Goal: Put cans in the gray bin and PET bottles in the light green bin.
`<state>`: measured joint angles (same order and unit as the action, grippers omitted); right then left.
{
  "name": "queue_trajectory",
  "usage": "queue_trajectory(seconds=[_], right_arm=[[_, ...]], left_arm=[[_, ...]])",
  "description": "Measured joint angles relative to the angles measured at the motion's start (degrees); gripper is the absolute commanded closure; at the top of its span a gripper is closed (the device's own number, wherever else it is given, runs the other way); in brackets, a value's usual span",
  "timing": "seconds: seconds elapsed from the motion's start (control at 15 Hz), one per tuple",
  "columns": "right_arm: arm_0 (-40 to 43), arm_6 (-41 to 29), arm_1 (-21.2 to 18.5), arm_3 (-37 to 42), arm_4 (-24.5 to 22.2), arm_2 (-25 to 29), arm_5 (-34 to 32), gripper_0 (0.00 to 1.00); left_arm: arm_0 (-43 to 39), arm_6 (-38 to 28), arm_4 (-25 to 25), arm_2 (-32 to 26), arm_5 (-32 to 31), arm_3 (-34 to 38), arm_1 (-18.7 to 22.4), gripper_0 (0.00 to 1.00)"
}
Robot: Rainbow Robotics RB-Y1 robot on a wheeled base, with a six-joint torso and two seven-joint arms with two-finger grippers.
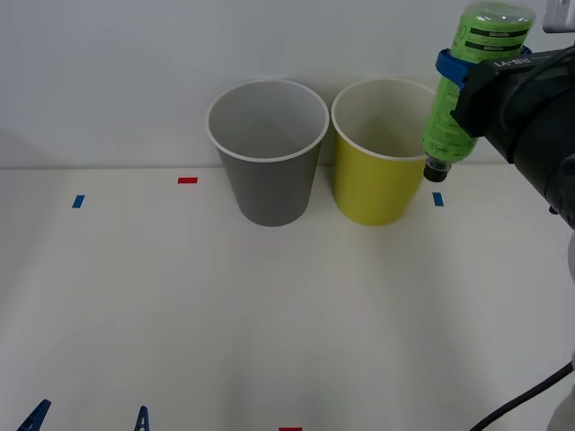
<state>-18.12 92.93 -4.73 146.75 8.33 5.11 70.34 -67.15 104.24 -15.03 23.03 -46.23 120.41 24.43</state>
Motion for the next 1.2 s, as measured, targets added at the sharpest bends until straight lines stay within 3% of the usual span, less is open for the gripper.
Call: queue_trajectory(seconds=[0.27,0.6,1.2], right_arm=[[-6.15,-1.07,-0.19,-6.72,-2.35,-0.88,-3.41,1.0],[-11.5,-1.41,-3.14,-14.97,-3.1,-1.07,-8.22,1.0],[-15.99,-1.34,-5.62,-32.99,-1.93,-2.98,-25.05,1.0]], left_arm=[[0.0,0.0,0.0,0.0,0.0,0.0,0.0,0.0],[0.0,0.0,0.0,0.0,0.0,0.0,0.0,0.0],[0.0,0.0,0.0,0.0,0.0,0.0,0.0,0.0]])
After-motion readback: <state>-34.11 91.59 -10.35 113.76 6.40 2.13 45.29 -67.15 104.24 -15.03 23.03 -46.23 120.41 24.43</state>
